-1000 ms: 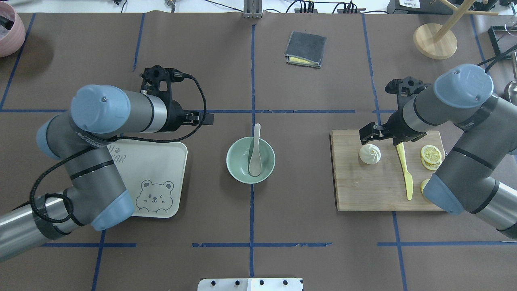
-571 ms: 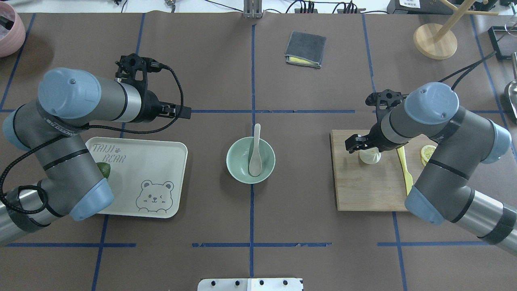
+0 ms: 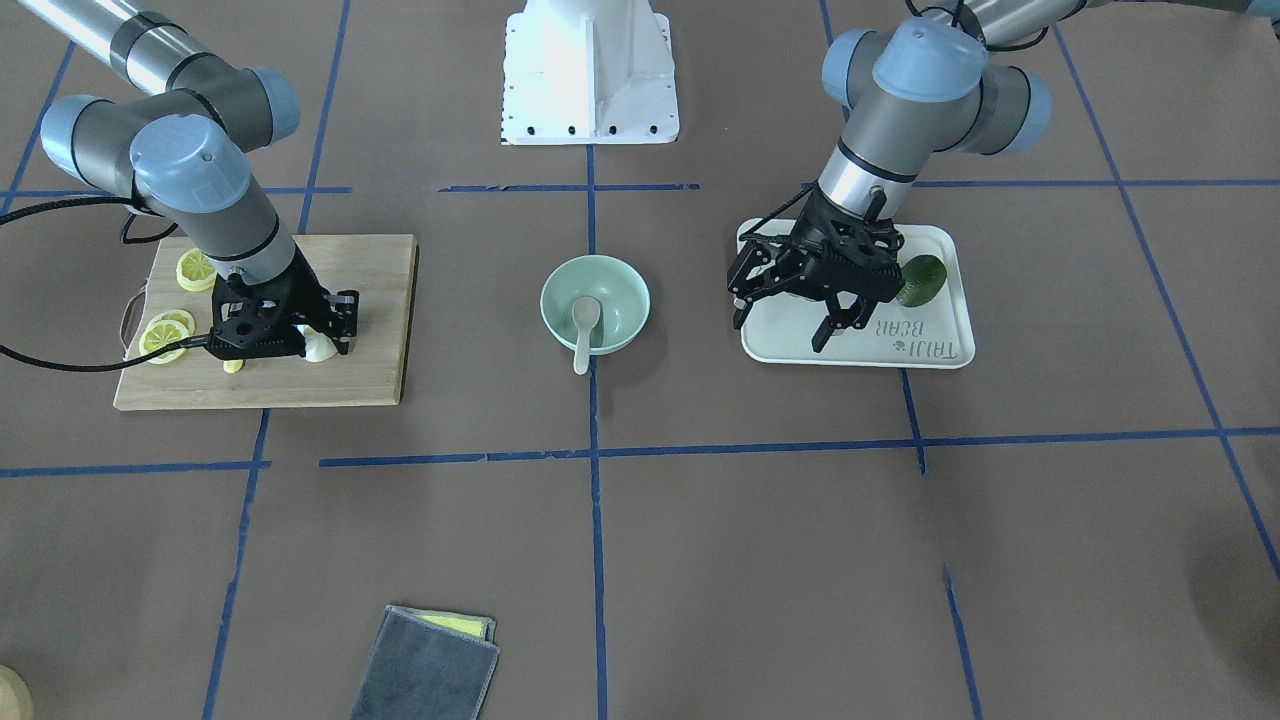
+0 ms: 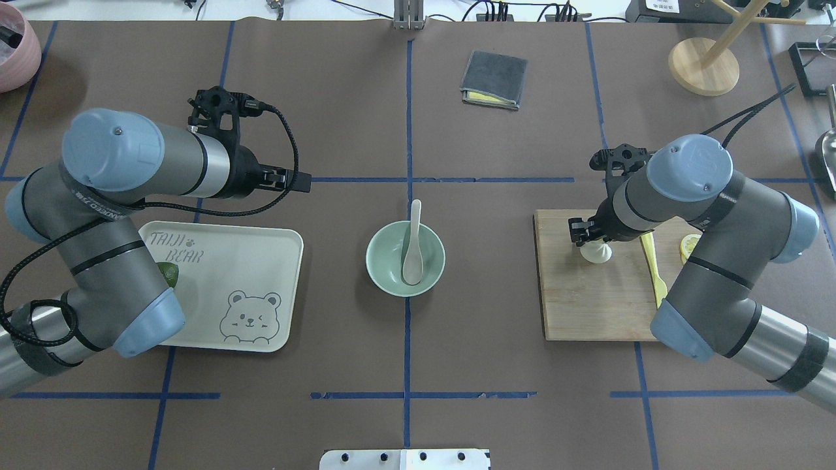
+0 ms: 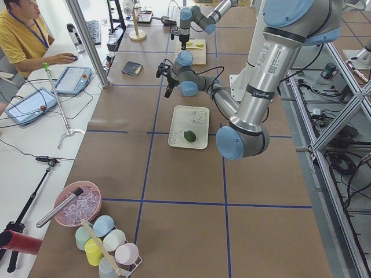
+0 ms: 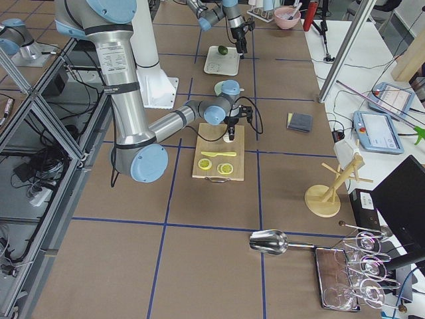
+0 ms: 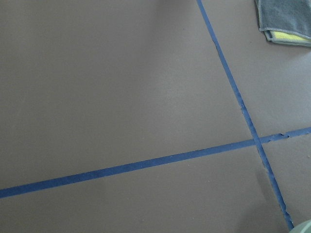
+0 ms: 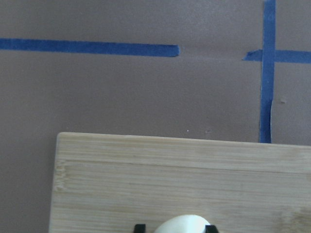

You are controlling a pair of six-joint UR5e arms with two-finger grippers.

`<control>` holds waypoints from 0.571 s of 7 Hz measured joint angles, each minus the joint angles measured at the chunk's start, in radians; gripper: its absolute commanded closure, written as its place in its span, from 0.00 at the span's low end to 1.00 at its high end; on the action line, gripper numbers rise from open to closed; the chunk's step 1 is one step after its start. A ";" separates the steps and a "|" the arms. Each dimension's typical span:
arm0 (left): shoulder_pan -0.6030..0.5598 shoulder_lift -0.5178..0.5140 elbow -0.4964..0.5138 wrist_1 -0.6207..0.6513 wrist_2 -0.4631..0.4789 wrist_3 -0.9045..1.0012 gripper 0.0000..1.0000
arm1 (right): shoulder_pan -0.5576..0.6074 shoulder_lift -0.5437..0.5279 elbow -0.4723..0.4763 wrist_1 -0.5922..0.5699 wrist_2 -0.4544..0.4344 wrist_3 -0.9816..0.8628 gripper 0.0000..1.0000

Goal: Put spoon and bun in bowl

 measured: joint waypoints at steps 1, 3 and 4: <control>0.000 -0.001 -0.003 0.000 0.000 -0.002 0.00 | 0.002 -0.005 0.007 -0.001 0.001 0.000 0.99; -0.003 0.003 -0.016 0.001 -0.001 -0.002 0.00 | 0.012 -0.024 0.063 -0.016 0.001 0.001 0.96; -0.009 0.017 -0.040 0.002 -0.003 0.000 0.00 | 0.018 -0.014 0.112 -0.057 -0.001 0.005 0.92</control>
